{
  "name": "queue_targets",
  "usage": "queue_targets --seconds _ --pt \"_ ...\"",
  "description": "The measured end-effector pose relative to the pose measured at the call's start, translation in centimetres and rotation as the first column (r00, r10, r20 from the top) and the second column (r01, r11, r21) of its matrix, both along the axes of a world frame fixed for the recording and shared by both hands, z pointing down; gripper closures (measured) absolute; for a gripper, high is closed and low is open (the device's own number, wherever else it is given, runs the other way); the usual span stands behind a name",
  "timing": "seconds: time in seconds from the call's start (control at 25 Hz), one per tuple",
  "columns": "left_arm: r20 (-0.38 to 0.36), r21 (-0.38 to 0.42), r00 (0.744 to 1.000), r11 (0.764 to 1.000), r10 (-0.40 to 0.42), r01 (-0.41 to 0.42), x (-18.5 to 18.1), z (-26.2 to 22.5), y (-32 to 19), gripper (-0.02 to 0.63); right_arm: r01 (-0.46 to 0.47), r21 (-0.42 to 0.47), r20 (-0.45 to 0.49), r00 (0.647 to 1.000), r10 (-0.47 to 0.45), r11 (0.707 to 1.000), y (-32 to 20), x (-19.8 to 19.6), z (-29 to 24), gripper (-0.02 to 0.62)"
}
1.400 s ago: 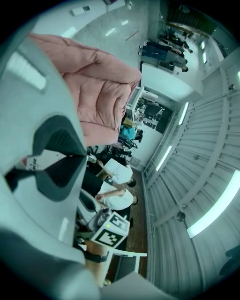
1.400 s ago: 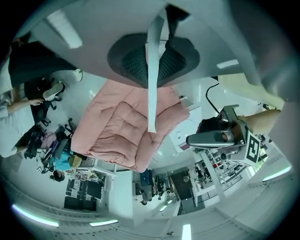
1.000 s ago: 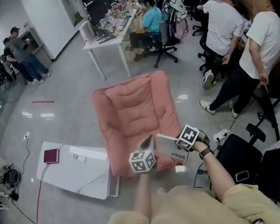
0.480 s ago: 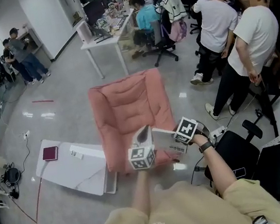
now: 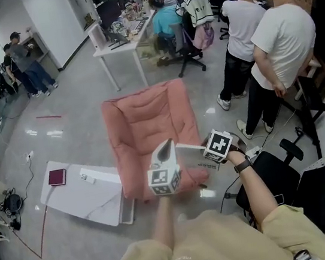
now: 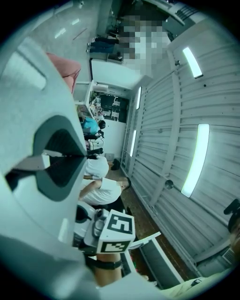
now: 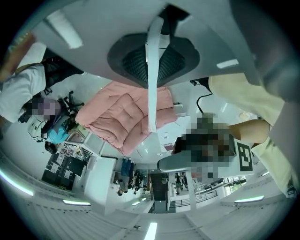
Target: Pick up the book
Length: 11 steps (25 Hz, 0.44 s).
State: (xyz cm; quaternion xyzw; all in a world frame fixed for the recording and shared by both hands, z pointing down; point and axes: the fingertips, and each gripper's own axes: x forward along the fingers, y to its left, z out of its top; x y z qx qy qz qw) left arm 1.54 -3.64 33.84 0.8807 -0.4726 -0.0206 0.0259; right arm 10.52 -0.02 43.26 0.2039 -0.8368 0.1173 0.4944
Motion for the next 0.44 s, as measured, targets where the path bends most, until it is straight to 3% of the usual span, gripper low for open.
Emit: queue_targets --seconds 0.24,0.44 --pt "-0.001 -0.016 1.000 1.000 0.005 -0.005 0.4 0.8 -0.1 0.603 -0.024 0.006 0.051 0.998 0.023 1.000 -0.5 0.2 -0.9 0.548" --pt "-0.009 -0.015 1.000 1.000 0.004 -0.005 -0.3 0.6 -0.3 0.604 -0.034 0.018 0.025 0.999 0.033 0.999 -0.8 0.3 -1.2 0.548"
